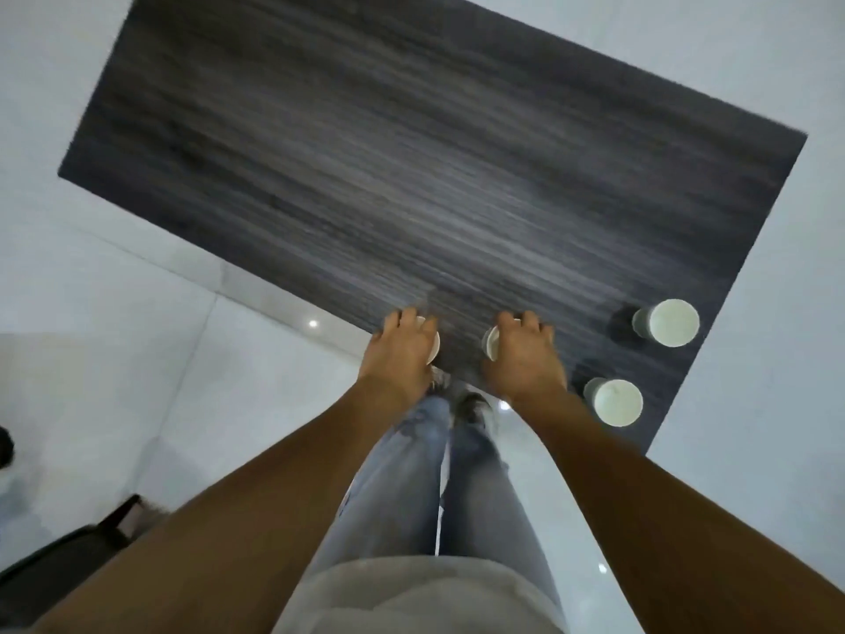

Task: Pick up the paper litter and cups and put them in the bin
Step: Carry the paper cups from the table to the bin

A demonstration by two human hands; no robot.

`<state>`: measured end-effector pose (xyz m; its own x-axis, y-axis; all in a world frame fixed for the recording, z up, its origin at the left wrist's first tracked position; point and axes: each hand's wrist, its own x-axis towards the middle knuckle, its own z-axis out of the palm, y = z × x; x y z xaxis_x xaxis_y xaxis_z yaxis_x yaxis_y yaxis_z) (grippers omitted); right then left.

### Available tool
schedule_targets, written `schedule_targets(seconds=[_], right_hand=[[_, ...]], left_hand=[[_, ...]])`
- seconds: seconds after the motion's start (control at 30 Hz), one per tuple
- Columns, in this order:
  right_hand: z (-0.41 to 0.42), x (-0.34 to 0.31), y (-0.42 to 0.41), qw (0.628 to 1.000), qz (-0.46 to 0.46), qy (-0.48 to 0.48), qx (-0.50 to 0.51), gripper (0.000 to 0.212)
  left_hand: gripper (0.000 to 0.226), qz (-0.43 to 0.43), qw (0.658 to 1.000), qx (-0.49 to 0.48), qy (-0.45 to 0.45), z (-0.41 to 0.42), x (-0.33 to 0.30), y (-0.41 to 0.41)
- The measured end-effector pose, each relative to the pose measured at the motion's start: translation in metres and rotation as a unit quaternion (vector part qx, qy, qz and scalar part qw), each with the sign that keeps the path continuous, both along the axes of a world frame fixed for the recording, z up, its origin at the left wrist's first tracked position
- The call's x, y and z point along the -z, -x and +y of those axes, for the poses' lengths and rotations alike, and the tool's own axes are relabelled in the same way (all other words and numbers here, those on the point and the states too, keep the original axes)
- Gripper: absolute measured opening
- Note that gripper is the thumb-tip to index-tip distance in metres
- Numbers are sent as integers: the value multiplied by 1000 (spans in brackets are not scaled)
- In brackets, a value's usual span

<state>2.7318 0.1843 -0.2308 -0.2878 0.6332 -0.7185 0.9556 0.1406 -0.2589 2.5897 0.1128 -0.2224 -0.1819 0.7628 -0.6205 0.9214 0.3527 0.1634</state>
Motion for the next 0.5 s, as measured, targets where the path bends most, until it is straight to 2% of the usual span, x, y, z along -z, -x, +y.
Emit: schedule_targets(seconds=[0.23, 0.43, 0.5], right_hand=[[-17, -107, 61, 989, 40, -10, -142, 65], [-61, -179, 137, 957, 75, -22, -280, 49], [-79, -193, 162, 949, 90, -28, -302, 52]], left_hand=[[64, -1, 981, -195, -9, -70, -98, 21], [62, 5, 949, -311, -46, -131, -166, 65], [61, 12, 938, -341, -60, -152, -180, 84]])
